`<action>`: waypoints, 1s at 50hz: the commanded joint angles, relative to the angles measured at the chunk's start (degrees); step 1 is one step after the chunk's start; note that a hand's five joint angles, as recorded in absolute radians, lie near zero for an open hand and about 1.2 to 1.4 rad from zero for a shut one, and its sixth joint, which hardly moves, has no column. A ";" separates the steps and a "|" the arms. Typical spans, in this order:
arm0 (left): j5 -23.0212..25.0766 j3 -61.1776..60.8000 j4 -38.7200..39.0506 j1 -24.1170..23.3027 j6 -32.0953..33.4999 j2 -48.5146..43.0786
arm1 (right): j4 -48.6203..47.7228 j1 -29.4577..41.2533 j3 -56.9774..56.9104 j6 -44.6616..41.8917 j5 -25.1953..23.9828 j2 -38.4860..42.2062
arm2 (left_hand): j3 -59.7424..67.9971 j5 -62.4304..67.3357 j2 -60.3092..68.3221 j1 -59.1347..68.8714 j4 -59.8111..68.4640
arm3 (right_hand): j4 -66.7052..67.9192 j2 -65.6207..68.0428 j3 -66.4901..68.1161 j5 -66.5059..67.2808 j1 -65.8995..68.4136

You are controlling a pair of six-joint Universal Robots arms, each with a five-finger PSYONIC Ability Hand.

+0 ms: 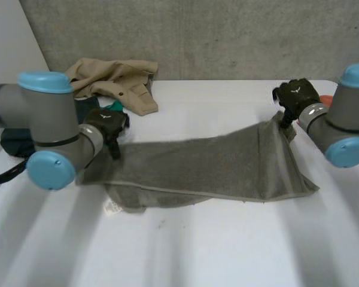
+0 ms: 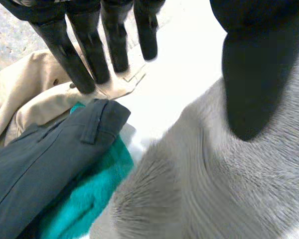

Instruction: Fold the laundry.

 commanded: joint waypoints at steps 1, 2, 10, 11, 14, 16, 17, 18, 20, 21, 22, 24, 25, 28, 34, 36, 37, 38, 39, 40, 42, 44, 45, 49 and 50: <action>0.54 5.25 -1.04 0.71 -2.20 1.84 | -9.29 0.23 5.36 1.62 6.20 -3.77 | -12.12 -11.23 -11.96 -7.12 -11.47 | -17.87 -14.67 -17.30 -15.37 -14.42; 0.54 4.81 -0.87 0.98 -2.73 3.07 | -8.59 0.06 6.41 1.97 6.20 -4.91 | -12.12 -11.23 -11.96 -7.12 -11.47 | -17.87 -14.67 -17.30 -15.37 -14.42; 2.56 -8.01 1.07 2.65 -1.25 13.71 | 9.32 -2.84 17.75 2.15 -2.05 -18.00 | -12.12 -11.23 -11.96 -7.12 -11.47 | -17.87 -14.67 -17.30 -15.37 -14.42; 3.00 -9.76 1.07 2.82 -0.37 14.50 | 11.78 -3.11 18.98 1.36 -3.45 -19.15 | -12.12 -11.23 -11.96 -7.12 -11.47 | -17.87 -14.67 -17.30 -15.37 -14.42; 4.32 -17.15 1.42 3.79 3.67 17.32 | 19.70 -5.30 24.16 -2.15 -7.68 -23.63 | -12.12 -11.23 -11.96 -7.12 -11.47 | -8.48 -5.28 -7.90 -5.98 -5.03; 5.11 -22.32 2.03 5.36 7.09 18.98 | 23.82 -7.05 28.80 -5.04 -10.13 -26.17 | -12.12 -11.23 -11.96 -7.12 -11.47 | -2.10 1.10 -1.53 0.40 1.35; 5.37 -23.92 2.47 5.90 7.72 19.52 | 24.46 -7.76 30.31 -5.67 -10.93 -26.71 | -12.12 -11.23 -11.96 -7.12 -11.47 | 0.61 3.80 1.18 3.11 4.06; 5.81 -25.32 2.91 6.42 8.51 19.87 | 24.46 -8.38 31.72 -6.46 -11.63 -27.24 | -12.12 -11.23 -11.96 -7.12 -11.47 | 3.30 6.49 3.87 5.80 6.75; 7.30 -29.01 4.92 8.26 9.91 21.01 | 23.42 -9.52 36.01 -8.13 -14.17 -28.03 | -9.74 -8.85 -9.58 -4.74 -9.09 | 8.84 12.04 9.42 11.34 12.29; 7.83 -30.07 5.55 8.62 10.01 21.36 | 22.71 -9.87 37.26 -8.40 -14.97 -28.04 | -9.72 -8.83 -9.56 -4.72 -9.07 | 10.38 13.57 10.95 12.87 13.82; 8.45 -31.04 6.25 9.06 10.01 21.72 | 22.10 -10.14 38.40 -8.58 -15.68 -28.04 | -9.72 -8.83 -9.56 -4.72 -9.07 | 11.89 15.09 12.46 14.39 15.34; 10.03 -32.80 7.65 9.94 10.01 22.59 | 19.56 -10.93 41.38 -9.10 -17.43 -27.86 | -9.55 -8.67 -9.40 -4.55 -8.90 | 13.75 16.95 14.32 16.25 17.20; 10.30 -33.16 8.01 10.12 10.01 22.86 | 18.67 -11.02 42.27 -9.19 -17.79 -27.60 | -9.72 -8.83 -9.56 -4.72 -9.07 | 13.76 16.95 14.33 16.25 17.20; 11.00 -33.77 8.36 10.38 9.66 23.30 | 14.55 -11.19 44.21 -8.93 -19.11 -25.93 | -9.72 -8.83 -9.56 -4.72 -9.07 | 8.91 12.11 9.49 11.41 12.36; 11.00 -33.78 8.45 10.12 8.78 22.95 | 9.00 -10.76 45.01 -7.26 -19.29 -22.94 | -10.39 -9.50 -10.23 -5.39 -9.74 | 5.51 8.71 6.09 8.01 8.96; 11.00 -33.78 8.45 10.21 8.34 22.86 | 7.33 -10.40 45.01 -6.65 -19.11 -21.80 | -10.56 -9.67 -10.40 -5.56 -9.91 | 5.68 8.88 6.25 8.18 9.13; 11.00 -33.86 8.45 10.21 8.34 22.86 | 6.89 -10.40 45.01 -6.38 -19.02 -21.54 | -10.73 -9.84 -10.57 -5.73 -10.08 | 6.01 9.21 6.59 8.51 9.46; 11.00 -33.86 8.45 10.21 8.17 22.78 | 6.36 -10.40 44.92 -6.12 -19.02 -21.27 | -11.06 -10.17 -10.90 -6.06 -10.41 | 6.35 9.55 6.92 8.85 9.80; 11.09 -33.95 8.45 10.29 8.08 22.77 | 5.23 -10.32 44.83 -5.94 -19.02 -20.75 | -11.06 -10.18 -10.91 -6.06 -10.41 | 6.52 9.72 7.09 9.02 9.97; 11.00 -33.95 8.54 10.30 7.99 22.77 | 4.61 -10.32 44.83 -5.85 -18.94 -20.48 | -11.23 -10.34 -11.07 -6.23 -10.58 | 6.69 9.88 7.26 9.19 10.14; 11.00 -34.04 8.54 10.38 7.90 22.77 | 3.11 -10.23 44.74 -5.42 -18.76 -19.87 | -11.40 -10.51 -11.24 -6.40 -10.75 | 9.03 12.23 9.60 11.53 12.48; 11.00 -34.04 8.63 10.47 7.73 22.77 | 0.74 -10.05 44.74 -5.33 -18.50 -18.99 | -11.57 -10.68 -11.41 -6.57 -10.92 | 13.91 17.10 14.48 16.41 17.36; 11.00 -34.04 8.63 10.56 7.72 22.77 | 0.04 -9.97 44.74 -5.41 -18.32 -18.72 | -11.57 -10.68 -11.41 -6.57 -10.92 | 17.92 21.12 18.49 20.42 21.37; 11.09 -34.13 8.63 10.65 7.64 22.86 | -3.65 -9.61 44.83 -4.45 -17.44 -18.72 | -11.74 -10.85 -11.58 -6.74 -11.09 | 52.10 55.29 52.67 54.60 55.55; 11.09 -34.13 8.63 10.65 7.64 22.86 | -4.10 -9.61 44.74 -4.19 -17.35 -18.72 | -11.74 -10.85 -11.58 -6.74 -11.09 | 52.13 55.33 52.70 54.63 55.58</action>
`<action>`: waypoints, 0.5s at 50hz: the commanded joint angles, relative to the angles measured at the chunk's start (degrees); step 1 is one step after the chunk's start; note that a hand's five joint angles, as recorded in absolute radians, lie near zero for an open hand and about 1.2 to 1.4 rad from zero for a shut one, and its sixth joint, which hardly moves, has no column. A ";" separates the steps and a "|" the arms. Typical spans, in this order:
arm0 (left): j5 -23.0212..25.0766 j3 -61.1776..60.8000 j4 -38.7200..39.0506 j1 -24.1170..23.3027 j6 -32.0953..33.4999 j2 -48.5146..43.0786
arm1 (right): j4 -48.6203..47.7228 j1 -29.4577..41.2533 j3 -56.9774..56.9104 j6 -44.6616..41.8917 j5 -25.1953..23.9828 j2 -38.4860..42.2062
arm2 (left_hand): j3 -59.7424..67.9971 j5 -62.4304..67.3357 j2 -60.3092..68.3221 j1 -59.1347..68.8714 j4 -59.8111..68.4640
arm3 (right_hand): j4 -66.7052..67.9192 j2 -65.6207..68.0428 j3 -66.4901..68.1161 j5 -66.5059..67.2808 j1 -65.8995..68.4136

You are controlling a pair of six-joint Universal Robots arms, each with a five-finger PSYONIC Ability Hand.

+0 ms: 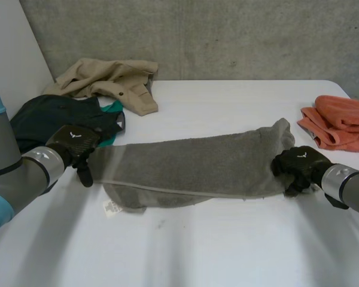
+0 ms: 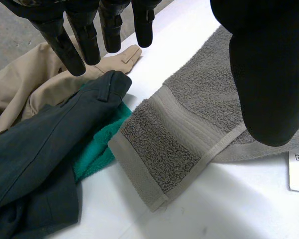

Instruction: Fold the laundry.

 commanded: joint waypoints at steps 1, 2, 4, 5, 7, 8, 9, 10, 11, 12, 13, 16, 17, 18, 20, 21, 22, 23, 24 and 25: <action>-0.03 -0.21 0.03 0.18 -0.12 0.18 | -5.84 0.58 -0.16 1.70 1.41 0.20 | -1.60 -2.31 -1.09 -0.74 -0.51 | 28.62 27.96 28.46 28.63 28.65; -0.04 -0.12 0.03 0.18 -0.12 0.18 | -6.02 0.58 -0.25 2.14 1.58 0.02 | -1.60 -2.31 -1.09 -0.74 -0.51 | 28.62 27.96 28.46 28.63 28.65; -0.12 -0.12 0.03 0.09 -0.12 0.18 | -5.93 0.93 -0.16 3.28 2.02 -0.94 | -1.60 -2.31 -1.09 -0.74 -0.51 | 28.62 27.96 28.46 28.63 28.65; -0.12 -0.21 -0.05 0.00 -0.04 0.18 | -5.59 1.72 0.01 4.59 2.20 -2.34 | -1.60 -2.31 -1.09 -0.74 -0.51 | 28.62 27.96 28.46 28.63 28.65; -0.12 -0.21 -0.06 0.00 -0.03 0.01 | -4.88 2.95 0.02 5.83 2.20 -4.54 | -1.60 -2.31 -1.09 -0.74 -0.51 | 28.62 27.96 28.46 28.63 28.65; -0.12 -0.21 -0.06 -0.09 -0.03 0.01 | -4.44 3.39 -0.25 6.45 2.20 -6.12 | -1.60 -2.31 -1.09 -0.74 -0.51 | 28.62 27.96 28.46 28.63 28.65; -0.12 -0.21 -0.14 -0.17 -0.03 -0.08 | -3.13 4.18 -0.42 7.76 2.20 -9.53 | -1.60 -2.31 -1.09 -0.74 -0.51 | 28.62 27.96 28.46 28.63 28.65; -0.12 -0.21 -0.14 -0.26 0.05 -0.25 | -2.43 4.62 -0.60 8.47 2.20 -11.30 | -1.60 -2.31 -1.09 -0.74 -0.51 | 28.62 27.96 28.46 28.63 28.65; -0.12 -0.21 -0.06 -0.35 0.23 -0.43 | -1.64 4.89 -0.86 9.17 2.11 -13.06 | -1.60 -2.31 -1.09 -0.74 -0.51 | 28.62 27.96 28.46 28.63 28.65; -0.12 -0.21 -0.06 -0.44 0.23 -0.69 | -0.84 5.24 -1.21 9.87 2.11 -14.90 | -1.60 -2.31 -1.09 -0.74 -0.51 | 28.62 27.96 28.46 28.63 28.65; -0.12 -0.03 -0.06 -0.70 0.23 -1.30 | 0.64 6.11 -2.17 11.36 2.02 -18.40 | -1.43 -2.15 -0.92 -0.58 -0.34 | 28.62 27.96 28.46 28.63 28.65; -0.12 0.23 0.03 -1.05 0.32 -2.80 | 2.85 7.43 -4.28 14.00 2.02 -23.26 | -1.60 -2.31 -1.09 -0.74 -0.51 | 28.62 27.96 28.46 28.63 28.65; -0.21 0.49 0.03 -1.31 0.40 -3.85 | 4.42 7.96 -5.94 16.01 2.02 -26.14 | -1.60 -2.31 -1.09 -0.74 -0.51 | 28.62 27.96 28.46 28.63 28.65; -0.21 0.67 0.03 -1.49 0.41 -4.47 | 5.31 8.23 -6.74 17.16 2.02 -27.48 | -1.60 -2.31 -1.09 -0.74 -0.51 | 28.62 27.96 28.46 28.63 28.65; -0.30 1.54 0.03 -1.93 0.58 -6.22 | 6.98 8.58 -8.59 19.62 1.94 -29.68 | -1.60 -2.31 -1.09 -0.74 -0.51 | 28.62 27.96 28.46 28.63 28.65; -0.30 1.90 0.03 -2.02 0.67 -6.84 | 8.64 8.93 -10.42 22.07 1.94 -31.34 | -1.60 -2.31 -1.09 -0.74 -0.51 | 28.62 27.96 28.46 28.63 28.65; -0.39 2.25 0.03 -2.19 0.67 -7.37 | 9.35 9.02 -11.40 23.31 1.85 -32.05 | -1.60 -2.31 -1.09 -0.74 -0.51 | 28.62 27.96 28.46 28.63 28.65; -0.39 2.60 0.03 -2.37 0.67 -7.98 | 10.06 9.19 -12.28 24.37 1.85 -32.67 | -1.60 -2.31 -1.09 -0.74 -0.51 | 28.62 27.96 28.46 28.63 28.65; -0.47 3.21 -0.05 -2.81 0.76 -9.03 | 11.54 9.72 -14.29 26.30 2.20 -33.63 | -1.43 -2.15 -0.92 -0.58 -0.34 | 28.62 27.96 28.46 28.63 28.65; -0.65 3.66 0.03 -3.07 0.76 -9.65 | 12.17 10.16 -15.27 27.10 2.20 -34.17 | -1.26 -1.98 -0.75 -0.41 -0.18 | 28.62 27.96 28.46 28.63 28.65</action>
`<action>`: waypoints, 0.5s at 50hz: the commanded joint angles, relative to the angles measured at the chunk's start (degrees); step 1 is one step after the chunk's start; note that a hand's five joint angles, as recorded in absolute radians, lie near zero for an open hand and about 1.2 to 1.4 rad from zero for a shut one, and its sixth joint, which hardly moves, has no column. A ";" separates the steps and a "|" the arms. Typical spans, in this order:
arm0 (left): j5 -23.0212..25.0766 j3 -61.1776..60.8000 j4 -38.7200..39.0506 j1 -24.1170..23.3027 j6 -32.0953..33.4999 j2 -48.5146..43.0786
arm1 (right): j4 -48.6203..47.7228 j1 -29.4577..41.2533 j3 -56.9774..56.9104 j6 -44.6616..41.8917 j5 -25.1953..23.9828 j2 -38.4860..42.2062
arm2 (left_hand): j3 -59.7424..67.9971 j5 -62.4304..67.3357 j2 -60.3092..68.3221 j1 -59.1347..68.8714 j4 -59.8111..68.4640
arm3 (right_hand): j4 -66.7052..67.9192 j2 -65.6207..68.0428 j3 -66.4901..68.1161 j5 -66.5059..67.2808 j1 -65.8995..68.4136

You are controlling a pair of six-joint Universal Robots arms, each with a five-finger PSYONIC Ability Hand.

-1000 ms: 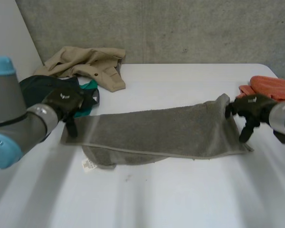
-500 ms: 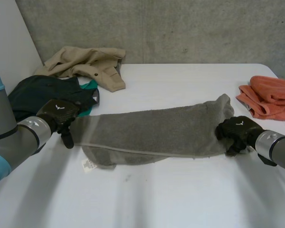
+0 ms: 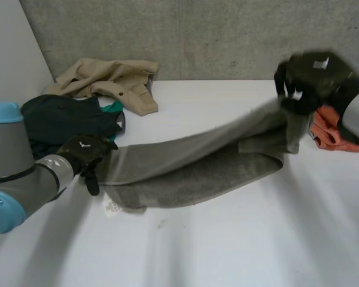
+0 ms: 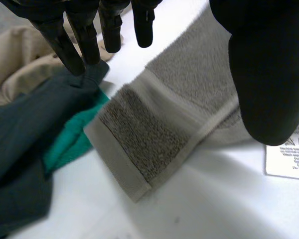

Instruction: Fold the laundry.

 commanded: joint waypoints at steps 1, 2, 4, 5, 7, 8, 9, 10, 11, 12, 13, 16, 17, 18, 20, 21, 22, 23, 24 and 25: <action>-0.51 2.86 0.12 -1.74 0.44 -5.36 | 6.77 2.40 -8.73 9.45 0.30 -6.64 | -0.76 -1.48 -0.25 0.09 0.32 | 11.60 12.89 12.11 13.45 16.72; -0.77 3.30 0.21 -2.01 0.44 -5.89 | 7.38 2.76 -9.70 10.06 0.47 -6.90 | -0.26 -0.97 0.25 0.60 0.83 | 11.60 12.89 12.11 13.45 16.72; -1.91 4.80 1.09 -2.71 0.53 -7.38 | 9.32 3.29 -12.25 11.38 1.09 -7.52 | 3.26 2.55 3.77 4.11 4.35 | 11.60 12.89 12.11 13.45 16.72; -2.52 5.32 1.52 -2.89 0.53 -7.91 | 9.93 3.37 -12.95 11.65 1.44 -7.52 | 6.11 5.40 6.62 6.96 7.20 | 11.60 12.89 12.11 13.45 16.72; -4.81 6.82 2.84 -3.24 0.44 -9.32 | 11.52 3.29 -14.54 12.35 2.75 -7.61 | 24.89 24.18 25.40 25.74 25.98 | 11.60 12.89 12.11 13.45 16.72; -6.55 7.78 3.63 -3.59 0.09 -9.85 | 12.22 3.20 -15.15 12.53 3.63 -7.52 | 49.96 49.24 50.47 50.81 51.04 | 11.60 12.89 12.11 13.45 16.72; -7.53 8.22 4.16 -3.68 0.00 -10.03 | 12.31 3.11 -15.24 12.53 3.90 -7.26 | 63.53 62.82 64.04 64.38 64.62 | 11.60 12.89 12.11 13.45 16.72; -8.50 8.58 4.60 -3.68 -0.09 -10.20 | 12.40 2.94 -15.25 12.53 4.16 -6.99 | 67.98 67.26 68.49 68.83 69.06 | 11.60 12.89 12.11 13.45 16.72; -9.11 8.93 4.95 -3.85 -0.26 -10.20 | 12.49 2.67 -15.07 12.44 4.43 -6.64 | 68.02 67.31 68.53 68.88 69.11 | 11.60 12.89 12.11 13.45 16.72; -10.08 9.28 5.30 -4.20 -0.70 -9.94 | 12.49 2.15 -14.72 12.27 4.78 -5.94 | 68.02 67.31 68.53 68.88 69.11 | 11.60 12.89 12.11 13.45 16.72; -10.26 9.37 5.22 -4.47 -0.88 -9.68 | 12.57 1.80 -14.46 12.18 4.95 -5.50 | 68.02 67.31 68.53 68.88 69.11 | 11.60 12.89 12.11 13.45 16.72; -8.60 8.76 4.34 -5.35 -1.40 -7.75 | 12.93 -0.14 -12.88 10.87 4.69 -3.39 | 68.02 67.31 68.53 68.88 69.11 | 11.60 12.89 12.11 13.45 16.72; -8.16 8.58 4.17 -5.35 -1.49 -7.22 | 12.67 -0.40 -12.52 10.42 4.69 -3.04 | 68.02 67.31 68.53 68.88 69.11 | 11.60 12.89 12.11 13.45 16.72; -7.72 8.41 3.99 -5.26 -1.58 -6.69 | 12.58 -0.49 -12.00 9.98 4.69 -2.77 | 68.02 67.31 68.53 68.88 69.11 | 11.60 12.89 12.11 13.45 16.72; -6.66 7.97 3.73 -4.74 -2.11 -4.76 | 12.31 -0.67 -10.68 8.14 4.52 -1.72 | 68.02 67.31 68.53 68.88 69.11 | 11.60 12.89 12.11 13.45 16.72; -6.49 7.96 3.73 -4.47 -2.20 -4.06 | 12.22 -0.67 -10.24 7.35 4.34 -1.11 | 68.02 67.31 68.53 68.88 69.11 | 11.60 12.89 12.11 13.45 16.72; -6.14 8.23 3.47 -3.95 -2.11 -3.18 | 12.31 -0.67 -9.54 5.43 3.99 0.38 | 68.02 67.31 68.53 68.88 69.11 | 11.60 12.89 12.11 13.45 16.72; -6.05 8.40 3.20 -3.68 -2.11 -2.91 | 12.49 -0.76 -9.18 4.28 3.82 1.26 | 68.02 67.31 68.53 68.88 69.11 | 11.60 12.89 12.11 13.45 16.72; -6.04 8.58 2.85 -3.59 -2.11 -2.73 | 12.66 -0.76 -8.92 2.96 3.64 2.14 | 68.02 67.31 68.53 68.88 69.11 | 11.60 12.89 12.11 13.45 16.72; -6.31 9.19 1.11 -3.42 -1.76 -2.56 | 13.10 -0.67 -8.31 0.34 3.46 3.89 | 68.02 67.31 68.53 68.88 69.11 | 11.60 12.89 12.11 13.45 16.72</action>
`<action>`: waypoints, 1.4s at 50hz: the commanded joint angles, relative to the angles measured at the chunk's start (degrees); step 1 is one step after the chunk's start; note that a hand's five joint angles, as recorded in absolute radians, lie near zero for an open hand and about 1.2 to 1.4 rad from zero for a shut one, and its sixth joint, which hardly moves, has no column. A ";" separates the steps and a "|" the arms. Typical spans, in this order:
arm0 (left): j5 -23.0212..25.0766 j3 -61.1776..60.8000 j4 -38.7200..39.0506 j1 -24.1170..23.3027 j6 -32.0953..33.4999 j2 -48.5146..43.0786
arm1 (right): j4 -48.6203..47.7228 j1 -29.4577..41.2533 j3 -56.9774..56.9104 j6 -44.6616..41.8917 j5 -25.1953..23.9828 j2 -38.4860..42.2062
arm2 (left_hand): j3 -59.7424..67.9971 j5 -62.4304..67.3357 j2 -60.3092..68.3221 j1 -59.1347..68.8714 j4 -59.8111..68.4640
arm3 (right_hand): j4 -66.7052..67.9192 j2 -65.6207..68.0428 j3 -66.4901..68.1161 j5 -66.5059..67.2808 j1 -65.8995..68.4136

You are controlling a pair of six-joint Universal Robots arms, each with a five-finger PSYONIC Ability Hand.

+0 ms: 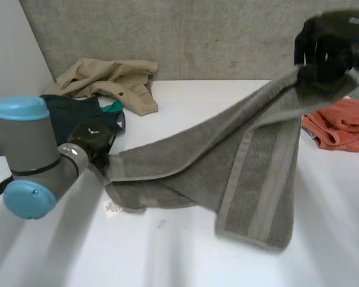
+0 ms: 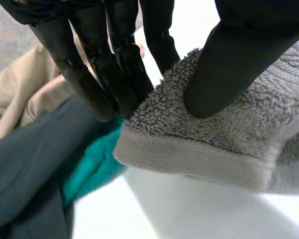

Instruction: Fold the laundry.

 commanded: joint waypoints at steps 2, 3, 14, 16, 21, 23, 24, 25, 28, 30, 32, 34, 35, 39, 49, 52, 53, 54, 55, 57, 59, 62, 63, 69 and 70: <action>1.43 2.07 -5.77 1.53 0.85 3.08 | 0.64 0.05 3.31 -12.36 -0.87 8.80 | 12.49 14.98 11.74 13.61 11.70 | 11.58 12.89 12.11 13.04 16.72; 1.35 2.69 -6.66 1.44 1.21 2.82 | 0.73 0.23 3.31 -13.69 -0.78 10.03 | 12.49 14.98 11.74 13.61 11.70 | 11.58 12.89 12.11 13.04 16.72; 1.26 33.68 -7.02 0.39 4.38 -6.85 | -13.31 3.39 -16.88 -18.37 9.05 28.32 | 12.49 14.98 11.74 13.61 11.70 | 11.58 12.89 12.11 13.04 16.72; -0.40 44.02 -4.92 0.04 1.67 -6.94 | -20.75 3.66 -23.63 -16.27 12.47 30.08 | 12.49 14.98 11.74 13.61 11.70 | 11.58 12.89 12.11 13.04 16.72; -6.20 56.82 1.05 -0.32 -9.66 -4.31 | -38.16 3.22 -29.83 -10.64 18.02 28.87 | 12.49 14.98 11.74 13.61 11.70 | 11.58 12.89 12.11 13.04 16.72; -6.91 56.49 2.82 -0.32 -12.84 -2.73 | -41.53 3.04 -29.39 -9.05 17.77 27.37 | 12.49 14.98 11.74 13.61 11.70 | 11.58 12.89 12.11 13.04 16.72; -6.65 55.96 3.09 -0.32 -13.37 -2.20 | -41.54 3.04 -28.95 -8.61 17.42 26.84 | 12.49 14.98 11.74 13.61 11.70 | 11.58 12.89 12.11 13.04 16.72; -6.30 55.17 3.27 -0.32 -13.55 -1.85 | -41.19 3.04 -28.43 -8.17 16.89 26.31 | 12.49 14.98 11.74 13.61 11.70 | 11.58 12.89 12.11 13.04 16.72; -4.81 49.21 2.74 0.12 -13.64 -0.27 | -38.91 2.87 -25.00 -6.68 13.91 24.55 | 12.49 14.98 11.74 13.61 11.70 | 11.58 12.89 12.11 13.04 16.72; -4.37 43.25 2.74 0.73 -13.64 1.05 | -37.94 2.34 -20.72 -5.54 11.80 23.41 | 12.49 14.98 11.74 13.61 11.70 | 11.58 12.89 12.11 13.04 16.72; -3.84 39.10 2.74 1.18 -13.64 2.02 | -37.85 1.90 -17.54 -4.83 10.39 22.44 | 12.49 14.98 11.74 13.61 11.70 | 11.58 12.89 12.11 13.04 16.72; -3.49 32.71 2.65 1.44 -13.56 3.42 | -37.68 1.55 -12.90 -3.87 8.46 21.22 | 12.49 14.98 11.74 13.61 11.70 | 11.58 12.89 12.11 13.04 16.72; -3.49 30.58 2.65 1.53 -13.64 3.86 | -37.50 1.46 -11.21 -3.77 7.93 20.86 | 12.49 14.98 11.74 13.61 11.70 | 11.58 12.89 12.11 13.04 16.72; -2.96 20.12 2.30 1.88 -13.38 5.62 | -36.80 0.23 -2.42 -4.03 5.73 19.37 | 12.49 14.98 11.74 13.61 11.70 | 11.58 12.89 12.11 13.04 16.72; 0.56 1.22 1.60 2.32 -7.15 1.07 | -33.02 -3.81 14.89 -10.26 0.81 22.16 | 12.49 14.98 11.74 13.61 11.70 | 11.58 12.89 12.11 13.04 16.72; 0.65 -0.11 1.51 2.06 -4.77 -0.96 | -31.79 -4.08 17.01 -13.52 0.19 23.75 | 12.49 14.98 11.74 13.61 11.70 | 11.58 12.89 12.11 13.04 16.72; 0.47 -0.12 1.51 2.06 -3.37 -2.36 | -31.00 -4.25 17.89 -16.05 0.01 24.63 | 10.84 13.33 10.09 11.96 10.05 | 11.58 12.89 12.11 13.04 16.72; 0.38 -0.03 1.51 2.06 -2.84 -2.81 | -30.47 -4.34 18.16 -17.29 -0.08 25.07 | 7.66 10.15 6.91 8.78 6.87 | 11.58 12.89 12.11 13.04 16.72; 0.21 0.06 1.42 2.06 -2.40 -3.16 | -30.03 -4.43 18.33 -18.26 0.01 25.25 | 3.30 5.79 2.55 4.42 2.51 | 11.58 12.89 12.11 13.04 16.72; 0.29 0.58 1.16 2.14 -1.35 -3.78 | -28.28 -4.60 18.95 -20.63 -0.16 25.60 | -17.45 -14.97 -18.20 -16.33 -18.24 | 11.58 12.89 12.11 13.04 16.72; 0.21 0.85 0.81 2.06 -0.73 -3.60 | -27.13 -4.69 19.04 -21.52 0.01 25.60 | -30.83 -28.34 -31.58 -29.71 -31.62 | 11.58 12.89 12.11 13.04 16.72; 0.47 0.76 0.02 1.88 -0.63 -2.03 | -25.90 -4.60 19.39 -21.79 0.10 25.52 | -37.78 -35.30 -38.53 -36.67 -38.58 | 11.58 12.89 12.11 13.04 16.72; 0.38 0.59 -0.07 1.88 -0.63 -1.41 | -25.72 -4.52 19.48 -21.70 0.19 25.52 | -37.95 -35.47 -38.70 -36.83 -38.74 | 11.58 12.89 12.11 13.04 16.72; 0.82 -4.23 0.10 1.62 -0.46 4.99 | -26.07 -3.99 21.14 -20.48 0.36 24.46 | -38.62 -36.14 -39.38 -37.51 -39.42 | 11.58 12.89 12.11 13.04 16.72; 0.99 -5.12 0.19 1.62 -0.37 5.79 | -26.16 -3.90 21.41 -20.21 0.36 24.37 | -38.46 -35.98 -39.21 -37.34 -39.25 | 11.58 12.89 12.11 13.04 16.72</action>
